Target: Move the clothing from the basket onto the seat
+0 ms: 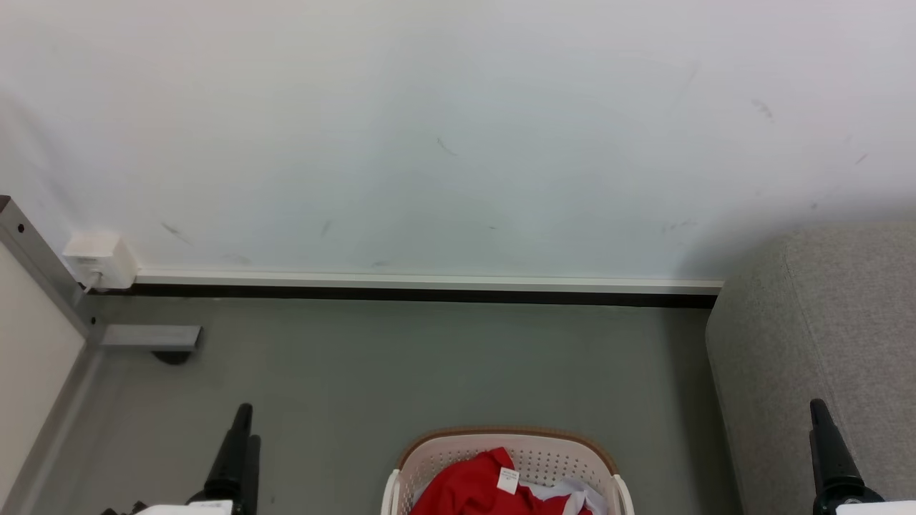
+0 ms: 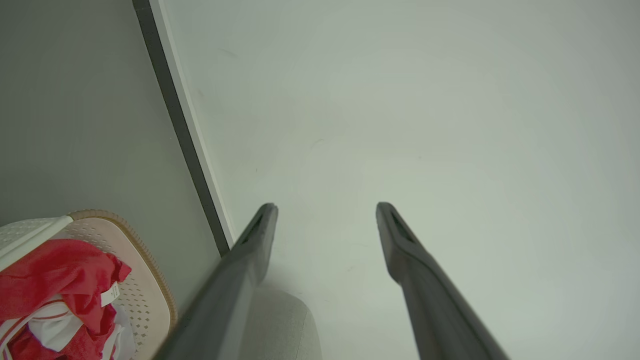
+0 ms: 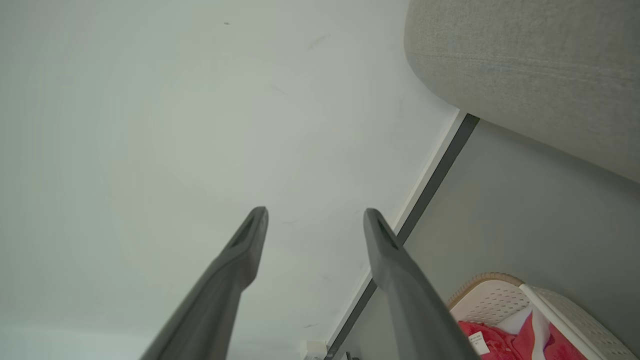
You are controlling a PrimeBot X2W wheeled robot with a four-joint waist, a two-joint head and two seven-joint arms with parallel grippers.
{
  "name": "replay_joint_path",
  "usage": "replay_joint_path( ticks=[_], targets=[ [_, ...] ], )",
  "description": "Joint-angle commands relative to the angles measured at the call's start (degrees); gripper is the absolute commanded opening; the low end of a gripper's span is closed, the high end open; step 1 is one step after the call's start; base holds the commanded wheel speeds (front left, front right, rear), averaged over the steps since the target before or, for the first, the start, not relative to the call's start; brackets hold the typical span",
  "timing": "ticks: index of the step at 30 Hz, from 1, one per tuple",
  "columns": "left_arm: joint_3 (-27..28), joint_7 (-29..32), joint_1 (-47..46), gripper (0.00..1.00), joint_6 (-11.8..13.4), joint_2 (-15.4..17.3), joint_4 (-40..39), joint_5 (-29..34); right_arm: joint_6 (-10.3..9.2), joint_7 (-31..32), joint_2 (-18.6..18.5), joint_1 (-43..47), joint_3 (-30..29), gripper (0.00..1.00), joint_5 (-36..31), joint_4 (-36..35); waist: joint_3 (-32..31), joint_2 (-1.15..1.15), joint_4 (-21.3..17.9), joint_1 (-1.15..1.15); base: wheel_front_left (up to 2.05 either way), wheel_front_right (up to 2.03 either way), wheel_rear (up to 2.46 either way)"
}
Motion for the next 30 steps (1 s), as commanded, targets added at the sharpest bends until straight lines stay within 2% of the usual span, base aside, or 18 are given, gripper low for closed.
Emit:
replay_joint_path(
  ticks=[1, 21, 30],
  targets=[
    [-0.4, -0.6, -1.6, 1.00, 0.2, 0.4, -1.1, 1.9, -0.02, -0.7, -0.9, -0.5, 0.2, 1.00, -2.6, -1.5, 0.0, 0.00, 0.0, 0.00, 0.00, 0.00, 0.00],
    [-4.4, -5.0, -1.9, 1.00, 4.0, 0.6, -3.4, 19.6, -0.04, -5.1, -3.8, 0.4, 2.4, 1.00, -23.9, -5.2, 0.1, 0.00, 0.3, 0.00, 0.00, 0.00, 0.00],
    [-6.4, -7.0, -2.1, 1.00, 5.9, 0.6, -4.5, 32.1, -0.05, -7.0, -5.5, 0.6, 3.7, 1.00, -33.3, -6.0, 0.1, 0.00, 0.4, 0.00, 0.00, 0.00, 0.00]
  ],
)
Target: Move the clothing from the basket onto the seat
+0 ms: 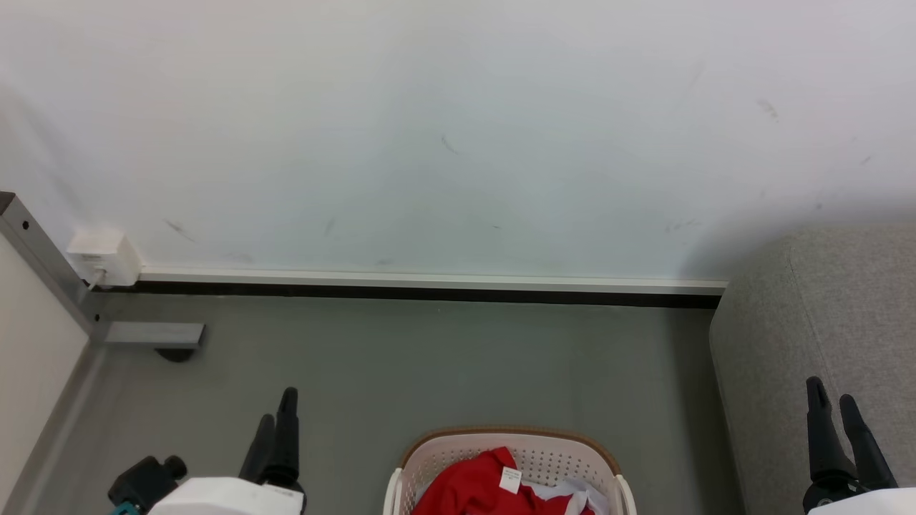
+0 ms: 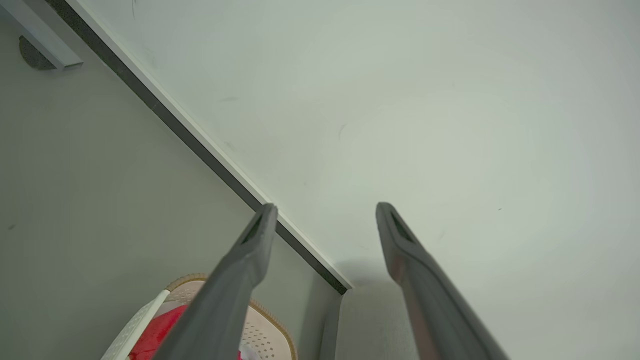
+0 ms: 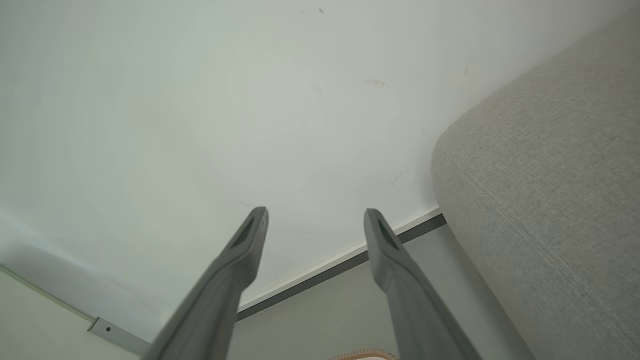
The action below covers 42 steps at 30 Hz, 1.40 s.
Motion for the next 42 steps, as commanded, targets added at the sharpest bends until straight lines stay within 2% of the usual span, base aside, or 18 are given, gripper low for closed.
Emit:
replay_joint_path(
  ticks=[1, 24, 42],
  targets=[
    [-0.4, -0.6, -1.2, 1.00, 0.4, 0.5, -1.1, 3.0, -0.05, -0.6, -0.9, -0.1, 0.2, 1.00, -2.4, -0.9, 0.0, 0.00, 0.0, 0.00, 0.00, 0.00, 0.00],
    [-3.5, -4.3, -1.0, 1.00, 2.9, 0.6, -0.6, 24.1, -0.08, -4.3, -2.5, 0.6, 1.2, 1.00, -19.0, -0.5, 0.1, 0.00, 0.6, 0.00, 0.00, 0.00, 0.00],
    [-4.0, -6.8, -0.5, 1.00, 3.8, 0.7, -0.7, 35.1, -0.10, -6.8, -3.2, 1.4, 2.1, 1.00, -27.4, -0.6, 0.3, 0.00, 0.8, 0.00, 0.00, 0.00, 0.00]
  ],
)
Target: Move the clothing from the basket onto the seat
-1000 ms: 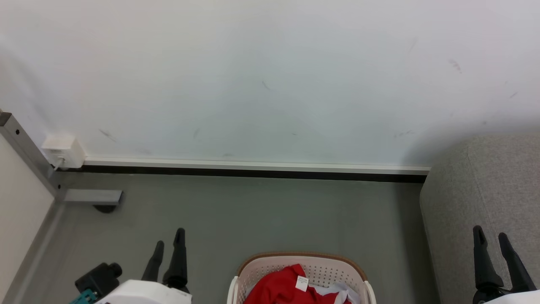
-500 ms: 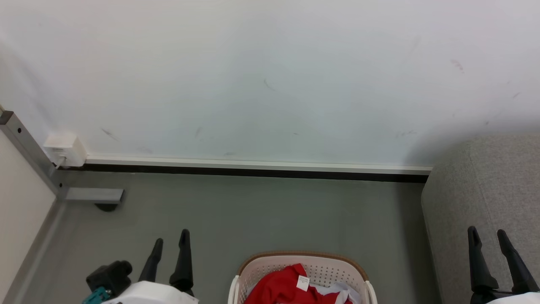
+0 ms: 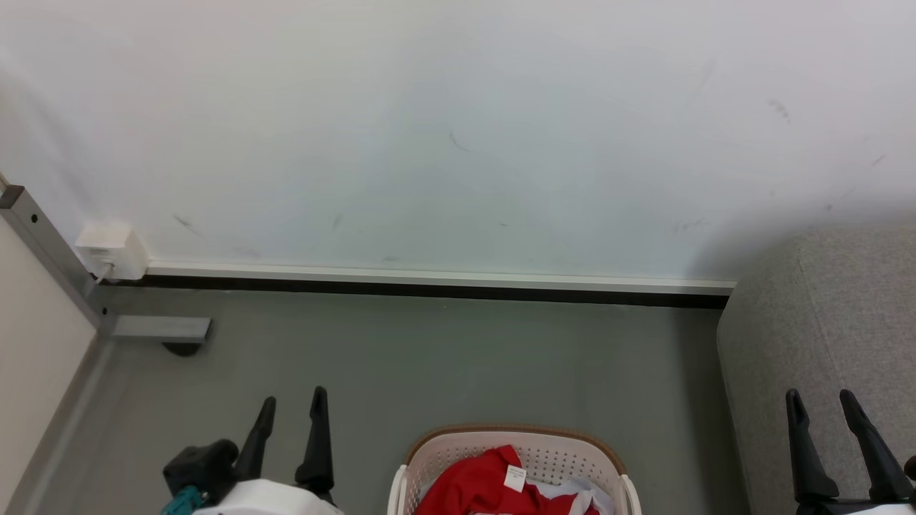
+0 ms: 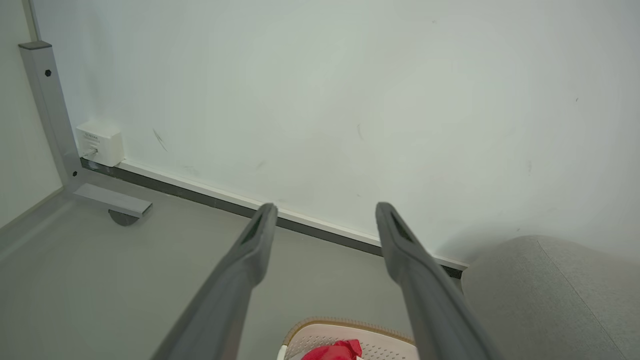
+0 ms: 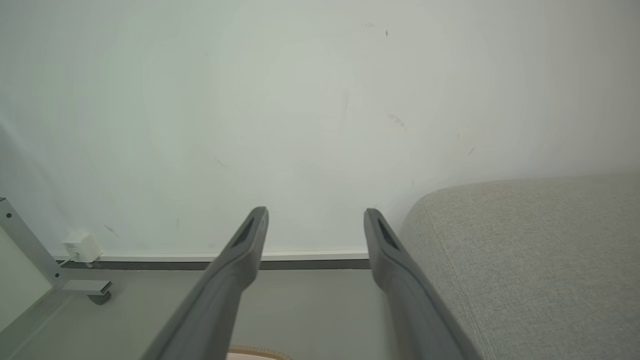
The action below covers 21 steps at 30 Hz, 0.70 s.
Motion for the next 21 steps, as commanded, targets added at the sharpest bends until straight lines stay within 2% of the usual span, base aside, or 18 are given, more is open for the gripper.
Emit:
replay_joint_path(
  ticks=[1, 21],
  targets=[
    [0.0, -0.4, -0.4, 1.00, 0.0, 0.5, -0.2, 1.5, -0.10, -0.5, -0.7, 0.1, 0.0, 1.00, -1.4, -0.6, 0.0, 0.00, 0.0, 0.00, 0.00, 0.00, 0.00],
    [0.0, -2.9, 0.0, 1.00, 0.3, 0.6, 0.5, 11.4, -0.12, -2.8, -0.5, 1.1, 0.0, 1.00, -7.4, -0.4, 0.0, 0.00, 0.3, 0.00, 0.00, 0.00, 0.00]
  ],
)
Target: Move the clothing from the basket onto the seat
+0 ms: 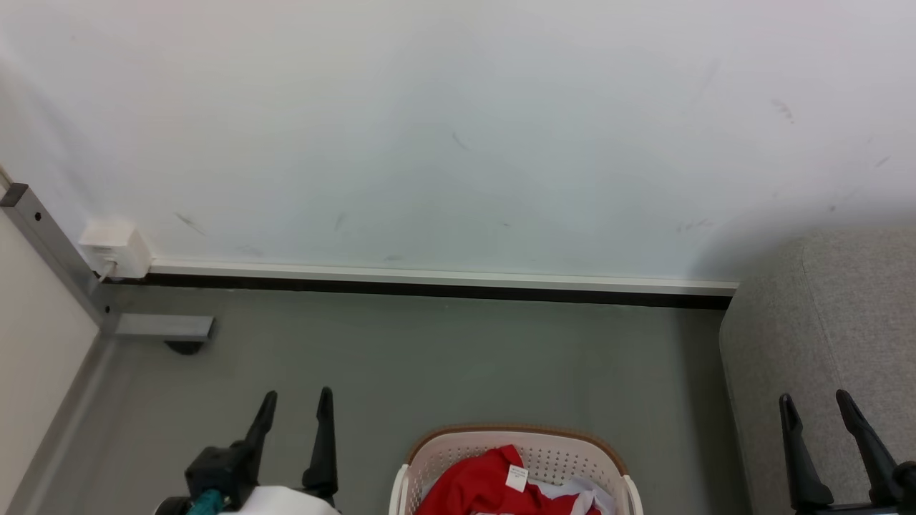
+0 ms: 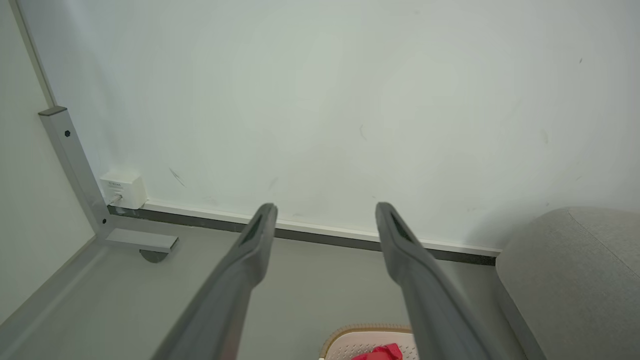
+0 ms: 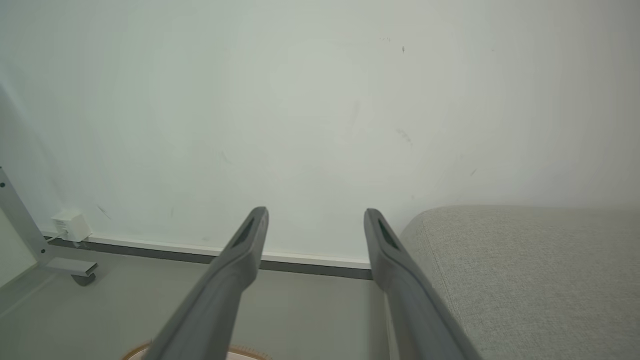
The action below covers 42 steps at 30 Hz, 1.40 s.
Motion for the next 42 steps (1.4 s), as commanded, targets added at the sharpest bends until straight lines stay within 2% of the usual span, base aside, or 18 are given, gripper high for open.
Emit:
replay_joint_path(
  ticks=[1, 22, 30, 36, 42],
  targets=[
    [0.1, -0.6, 0.0, 1.00, 0.2, 0.5, -0.1, 1.3, -0.12, -0.5, -0.4, 0.5, -0.2, 1.00, -1.2, -0.3, 0.0, 0.00, 0.0, 0.00, 0.00, 0.00, 0.00],
    [0.2, -2.2, 0.1, 1.00, -0.4, 0.5, 1.0, 5.1, -0.14, -2.1, -0.2, 1.0, -0.9, 1.00, -4.0, 0.4, 0.3, 0.00, -0.3, 0.00, 0.00, 0.00, 0.00],
    [-0.5, -2.2, -0.7, 1.00, -1.0, 0.5, 1.2, 4.7, -0.14, -2.0, -0.2, -0.8, -0.8, 1.00, -3.4, -0.4, 2.3, 0.00, -3.1, 0.00, 0.00, 0.00, 0.00],
    [-4.2, -2.2, -4.5, 1.00, -1.3, 0.5, 2.4, 4.0, -0.14, -2.0, 0.2, -2.8, -1.8, 1.00, -2.6, -1.4, 7.4, 0.00, -6.0, 0.00, 0.00, 0.00, 0.00],
    [-11.3, -2.2, -11.9, 1.00, -1.1, 0.5, 11.5, 3.6, -0.14, -2.0, 0.5, -6.5, -2.0, 1.00, -1.4, -2.6, 14.3, 0.00, -9.0, 0.00, 0.00, 0.00, 0.00]
  ],
)
